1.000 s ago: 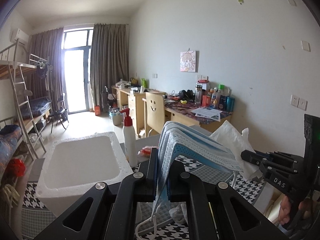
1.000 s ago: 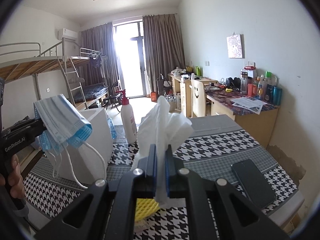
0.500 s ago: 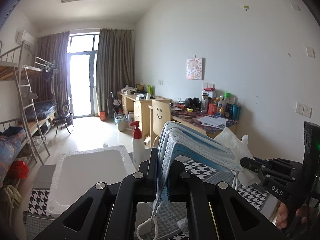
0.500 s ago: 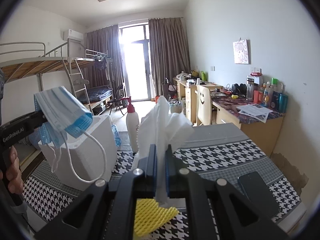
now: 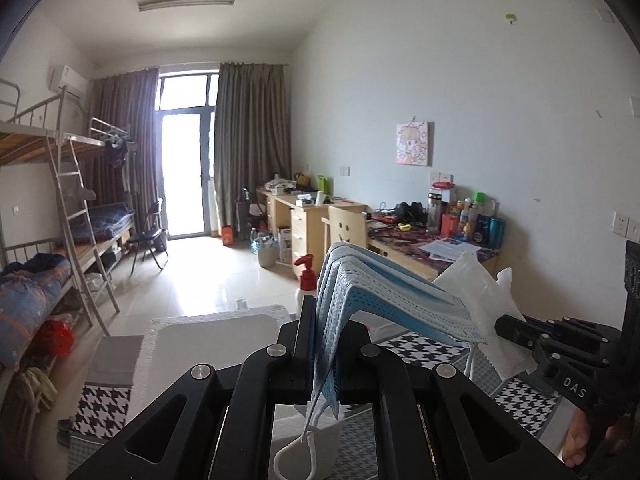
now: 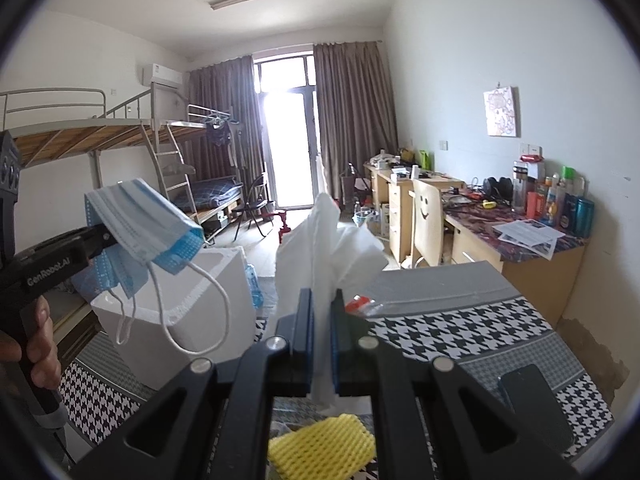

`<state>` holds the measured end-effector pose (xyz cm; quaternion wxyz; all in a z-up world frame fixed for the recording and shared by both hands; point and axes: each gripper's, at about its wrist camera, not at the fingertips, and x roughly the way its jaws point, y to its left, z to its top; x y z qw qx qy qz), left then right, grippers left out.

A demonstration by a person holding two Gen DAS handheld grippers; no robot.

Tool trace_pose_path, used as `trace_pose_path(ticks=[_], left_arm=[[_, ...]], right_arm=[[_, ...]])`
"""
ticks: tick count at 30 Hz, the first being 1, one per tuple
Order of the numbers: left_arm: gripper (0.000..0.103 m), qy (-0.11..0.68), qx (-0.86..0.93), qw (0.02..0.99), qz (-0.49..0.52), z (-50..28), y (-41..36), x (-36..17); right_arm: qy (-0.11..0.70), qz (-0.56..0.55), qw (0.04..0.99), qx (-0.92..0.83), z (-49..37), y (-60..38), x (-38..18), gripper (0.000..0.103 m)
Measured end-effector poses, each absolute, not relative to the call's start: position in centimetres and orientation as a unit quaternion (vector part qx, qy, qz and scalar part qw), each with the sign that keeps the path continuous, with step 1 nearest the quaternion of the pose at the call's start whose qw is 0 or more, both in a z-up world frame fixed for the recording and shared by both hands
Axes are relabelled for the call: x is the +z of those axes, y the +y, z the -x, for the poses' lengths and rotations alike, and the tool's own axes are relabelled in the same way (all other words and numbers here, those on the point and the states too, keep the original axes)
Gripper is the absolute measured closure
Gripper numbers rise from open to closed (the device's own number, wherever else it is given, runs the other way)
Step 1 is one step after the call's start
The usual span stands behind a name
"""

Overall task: Organize soft objects
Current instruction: 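Lift the mask and tissue with both tools and carry them over the white foam box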

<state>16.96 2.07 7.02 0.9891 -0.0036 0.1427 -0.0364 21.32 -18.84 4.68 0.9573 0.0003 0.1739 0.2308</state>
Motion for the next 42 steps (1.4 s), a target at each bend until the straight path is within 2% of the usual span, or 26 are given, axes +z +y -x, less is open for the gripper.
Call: trace_pose_path(ticks=[22, 42], left_arm=[[0.096, 0.144, 0.048, 0.988, 0.011, -17.6, 5.7, 7.2], [0.096, 0.194, 0.080, 0.977, 0.023, -20.8, 8.8, 5.8]], right_arm=[[0.177, -0.001, 0.938, 0.299, -23.2, -15.2, 5.7, 0.093], [0.190, 0.027, 0.930, 0.315, -24.0, -12.2, 5.6, 0.093]])
